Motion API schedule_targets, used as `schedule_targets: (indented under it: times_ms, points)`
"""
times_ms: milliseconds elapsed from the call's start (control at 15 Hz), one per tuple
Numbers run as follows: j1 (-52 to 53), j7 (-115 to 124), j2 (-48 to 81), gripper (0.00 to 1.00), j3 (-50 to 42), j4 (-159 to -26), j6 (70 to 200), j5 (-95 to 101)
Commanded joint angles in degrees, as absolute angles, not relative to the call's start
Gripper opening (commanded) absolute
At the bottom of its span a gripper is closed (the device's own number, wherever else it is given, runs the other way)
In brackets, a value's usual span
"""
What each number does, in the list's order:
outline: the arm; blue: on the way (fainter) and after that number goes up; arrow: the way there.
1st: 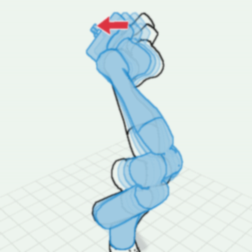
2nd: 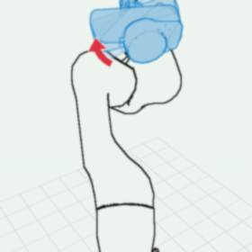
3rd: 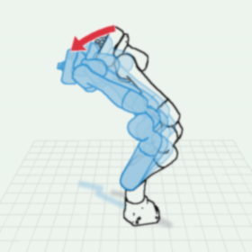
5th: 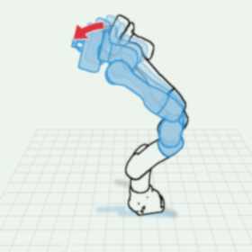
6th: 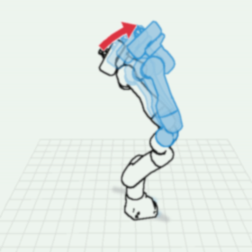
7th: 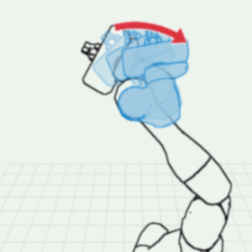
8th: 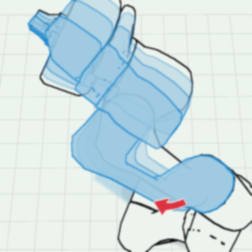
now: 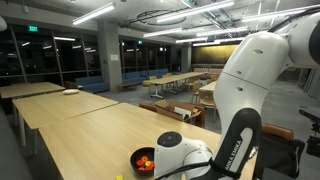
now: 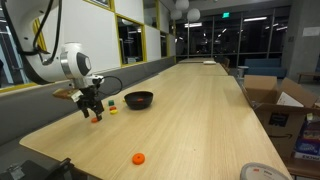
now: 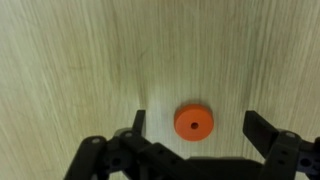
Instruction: Put three yellow circles into the bowl.
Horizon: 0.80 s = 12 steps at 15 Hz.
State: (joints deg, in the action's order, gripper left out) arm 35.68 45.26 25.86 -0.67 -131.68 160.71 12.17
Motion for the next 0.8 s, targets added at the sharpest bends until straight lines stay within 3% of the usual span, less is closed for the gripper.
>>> schedule_targets:
  times_ms: [0, 733]
  points:
    - [37.5, 46.9, 27.5, 1.0, -2.7, -129.7, 163.0, 13.4]
    - [37.9, 45.6, 29.2, 1.0, -2.8, -127.9, 162.2, 11.7]
